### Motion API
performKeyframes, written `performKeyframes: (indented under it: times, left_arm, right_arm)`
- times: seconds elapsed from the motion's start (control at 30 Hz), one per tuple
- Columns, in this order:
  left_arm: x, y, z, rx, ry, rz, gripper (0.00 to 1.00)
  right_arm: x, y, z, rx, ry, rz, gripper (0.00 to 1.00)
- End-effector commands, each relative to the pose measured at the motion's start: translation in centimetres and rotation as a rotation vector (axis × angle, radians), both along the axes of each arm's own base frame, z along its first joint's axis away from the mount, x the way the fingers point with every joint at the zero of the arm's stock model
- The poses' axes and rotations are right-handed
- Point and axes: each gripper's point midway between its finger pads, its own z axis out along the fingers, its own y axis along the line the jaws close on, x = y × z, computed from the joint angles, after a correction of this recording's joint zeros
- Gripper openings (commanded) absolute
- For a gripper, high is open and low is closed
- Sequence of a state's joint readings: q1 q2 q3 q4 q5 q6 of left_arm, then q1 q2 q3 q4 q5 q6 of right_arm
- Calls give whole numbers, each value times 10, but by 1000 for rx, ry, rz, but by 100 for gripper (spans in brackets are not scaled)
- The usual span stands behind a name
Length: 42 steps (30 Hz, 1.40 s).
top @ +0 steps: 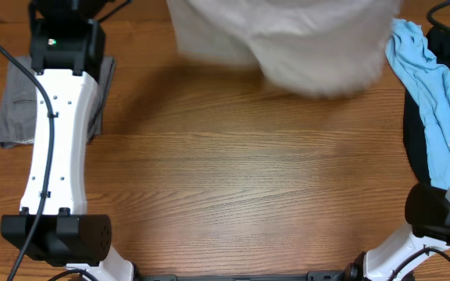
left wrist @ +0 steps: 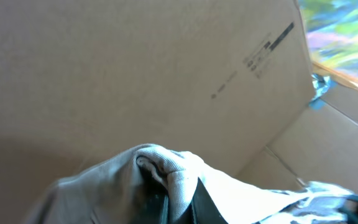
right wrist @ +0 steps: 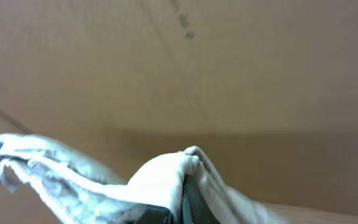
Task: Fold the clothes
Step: 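Lower the stretched pants onto the table center with both grippers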
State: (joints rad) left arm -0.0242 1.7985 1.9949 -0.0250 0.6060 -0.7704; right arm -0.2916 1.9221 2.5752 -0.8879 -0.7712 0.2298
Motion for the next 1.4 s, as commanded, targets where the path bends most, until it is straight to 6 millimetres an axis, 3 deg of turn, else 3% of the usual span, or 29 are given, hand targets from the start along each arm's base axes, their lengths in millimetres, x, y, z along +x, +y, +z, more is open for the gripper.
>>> performKeyframes:
  times: [0.0, 0.13, 0.27, 0.4, 0.6, 0.7, 0.87, 1.0, 1.03, 1.07, 1.1, 1.17, 1.33, 1.37]
  left_arm:
    - [-11, 20, 6, -14, 13, -68, 4]
    - [-11, 20, -56, 37, 255, -109, 4]
    - [-15, 40, -155, 140, 628, 45, 4]
    - [-38, 73, -248, 299, 993, 267, 4]
    - [-70, 62, -320, 464, 1235, 127, 7]
    - [-87, 56, -343, 513, 1333, 52, 9]
    - [-115, 47, -370, 593, 1465, -53, 17]
    - [-137, 43, -381, 635, 1563, -120, 38]
    - [-141, 42, -381, 649, 1572, -141, 56]
    - [-145, 41, -382, 662, 1581, -158, 95]
    - [-150, 40, -381, 668, 1595, -170, 100]
    - [-156, 40, -379, 669, 1617, -178, 100]
    - [-159, 42, -360, 653, 1579, -158, 98]
    - [-159, 42, -352, 649, 1552, -151, 98]
  right_arm:
    - [-26, 12, 16, -42, -46, 66, 4]
    - [-35, 12, -33, -132, 101, 88, 4]
    - [-47, 7, -108, -223, 341, 120, 4]
    - [-64, 19, -192, -208, 623, 249, 4]
    - [-85, 11, -307, -142, 1019, 202, 4]
    - [-97, 7, -343, -102, 1158, 144, 4]
    - [-119, -1, -368, -93, 1329, 45, 5]
    - [-140, 1, -367, -88, 1424, 45, 22]
    - [-145, 2, -366, -82, 1449, 51, 25]
    - [-150, 3, -365, -80, 1467, 58, 29]
    - [-150, 3, -364, -81, 1466, 58, 35]
    - [-151, 4, -361, -80, 1458, 52, 41]
    - [-155, 7, -338, -69, 1405, 2, 45]
    - [-157, 9, -329, -75, 1380, -5, 52]
